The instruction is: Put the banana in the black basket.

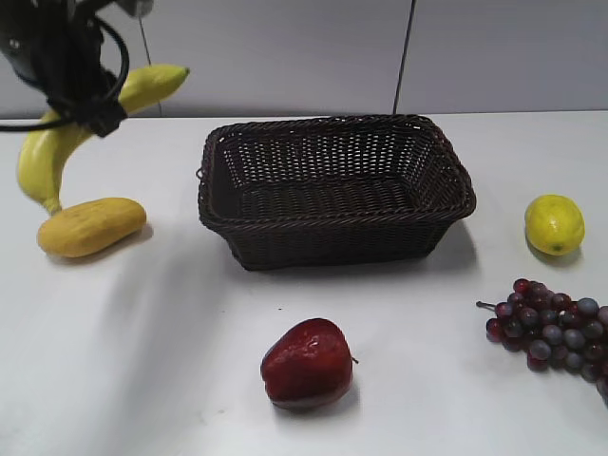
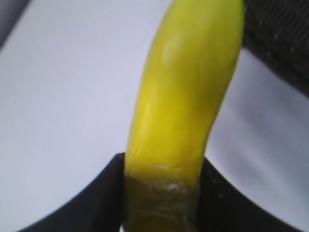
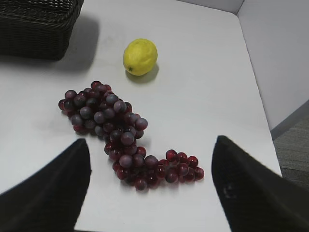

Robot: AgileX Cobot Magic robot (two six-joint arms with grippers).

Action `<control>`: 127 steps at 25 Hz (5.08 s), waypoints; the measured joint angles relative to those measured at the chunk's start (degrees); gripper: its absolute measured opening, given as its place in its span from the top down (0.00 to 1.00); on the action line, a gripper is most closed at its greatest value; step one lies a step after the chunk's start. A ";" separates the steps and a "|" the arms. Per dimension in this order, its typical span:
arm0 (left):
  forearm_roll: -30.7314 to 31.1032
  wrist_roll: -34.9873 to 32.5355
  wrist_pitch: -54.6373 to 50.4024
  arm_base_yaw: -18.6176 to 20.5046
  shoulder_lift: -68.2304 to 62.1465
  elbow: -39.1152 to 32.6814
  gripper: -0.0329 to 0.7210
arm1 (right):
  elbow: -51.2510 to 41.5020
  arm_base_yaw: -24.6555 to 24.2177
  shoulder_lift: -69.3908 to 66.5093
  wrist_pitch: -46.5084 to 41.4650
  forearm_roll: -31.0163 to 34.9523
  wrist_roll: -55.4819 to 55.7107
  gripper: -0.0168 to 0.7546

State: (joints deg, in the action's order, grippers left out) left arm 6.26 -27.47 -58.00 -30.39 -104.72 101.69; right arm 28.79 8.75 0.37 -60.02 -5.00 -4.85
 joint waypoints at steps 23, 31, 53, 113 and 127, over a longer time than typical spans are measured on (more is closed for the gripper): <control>17.10 -3.90 21.49 -13.75 -21.95 3.33 0.56 | 0.00 0.00 0.00 0.00 0.00 0.00 0.21; 14.35 -3.95 23.53 -13.80 -25.95 3.43 0.56 | 0.00 0.00 0.00 0.00 0.00 0.00 0.21; 10.80 -2.82 19.95 -14.02 -22.34 3.43 0.12 | 0.00 0.00 0.00 0.00 0.00 0.00 0.21; -9.61 16.74 -12.05 34.35 52.69 -54.46 0.20 | 0.00 0.00 0.00 0.00 0.00 0.00 0.21; -11.27 17.03 -11.50 34.35 79.37 -69.31 0.21 | 0.00 0.00 0.00 0.00 0.00 0.00 0.21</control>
State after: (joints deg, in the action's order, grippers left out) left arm -5.01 -10.43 -69.49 3.96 -25.35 32.39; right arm 28.79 8.75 0.37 -60.02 -5.00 -4.85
